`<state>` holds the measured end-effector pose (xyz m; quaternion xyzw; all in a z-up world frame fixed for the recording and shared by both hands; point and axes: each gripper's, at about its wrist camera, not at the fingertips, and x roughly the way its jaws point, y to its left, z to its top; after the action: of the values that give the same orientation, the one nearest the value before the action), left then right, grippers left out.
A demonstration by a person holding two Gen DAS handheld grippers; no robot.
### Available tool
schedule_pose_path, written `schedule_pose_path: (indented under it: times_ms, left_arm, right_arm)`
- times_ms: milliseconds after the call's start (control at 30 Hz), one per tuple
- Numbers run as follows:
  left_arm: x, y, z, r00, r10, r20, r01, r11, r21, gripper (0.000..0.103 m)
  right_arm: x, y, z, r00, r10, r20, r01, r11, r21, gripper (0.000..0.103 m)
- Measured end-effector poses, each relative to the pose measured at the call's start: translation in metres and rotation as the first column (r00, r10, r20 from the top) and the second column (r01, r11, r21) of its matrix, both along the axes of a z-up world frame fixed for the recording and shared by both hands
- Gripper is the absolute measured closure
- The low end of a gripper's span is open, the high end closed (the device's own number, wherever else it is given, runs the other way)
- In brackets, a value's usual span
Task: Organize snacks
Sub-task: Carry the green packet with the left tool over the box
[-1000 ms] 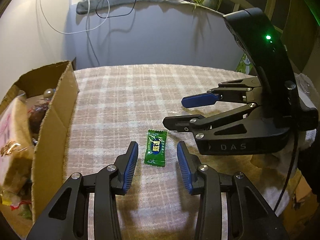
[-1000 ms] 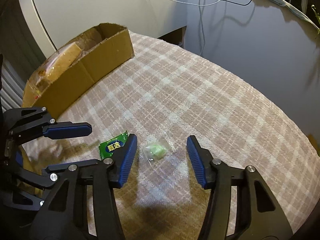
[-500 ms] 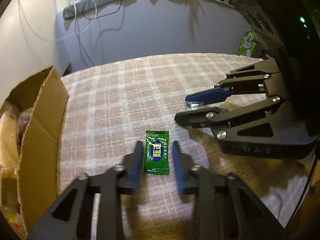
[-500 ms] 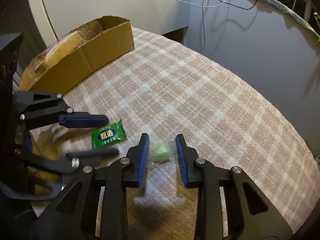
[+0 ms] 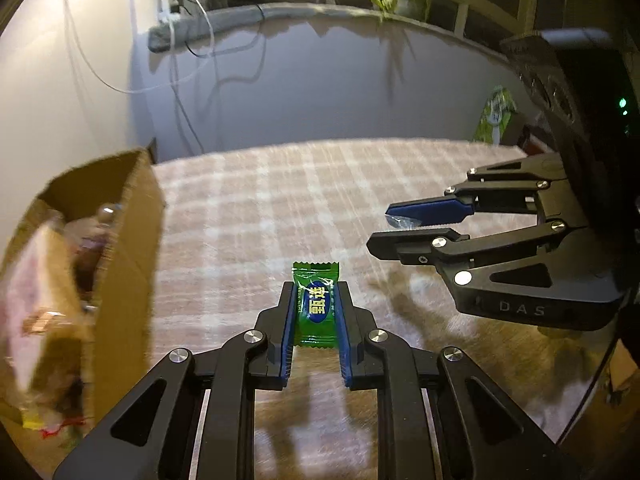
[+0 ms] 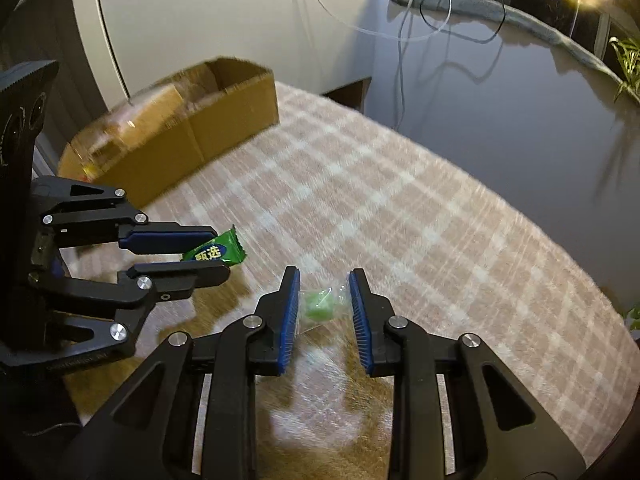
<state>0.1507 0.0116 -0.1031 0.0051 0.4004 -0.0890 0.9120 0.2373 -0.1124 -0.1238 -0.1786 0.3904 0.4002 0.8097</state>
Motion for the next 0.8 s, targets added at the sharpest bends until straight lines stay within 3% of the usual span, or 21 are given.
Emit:
schedule_pose_path:
  times_ms: [400,800]
  left_arm:
    - [-0.036,0.072,0.040,0.983,0.152,0.100,-0.151,0.988,-0.012,0.087]
    - [-0.049,0.140,0.048,0.948,0.291,0.128,-0.291,0.956,-0.018,0.086]
  right_arm:
    - [-0.025,0.068,0.060,0.992,0.102,0.074,-0.109,0.989,0.103,0.077]
    - [-0.031,0.163,0.075,0.972,0.218,0.083,-0.227,0.966,0.123,0.077]
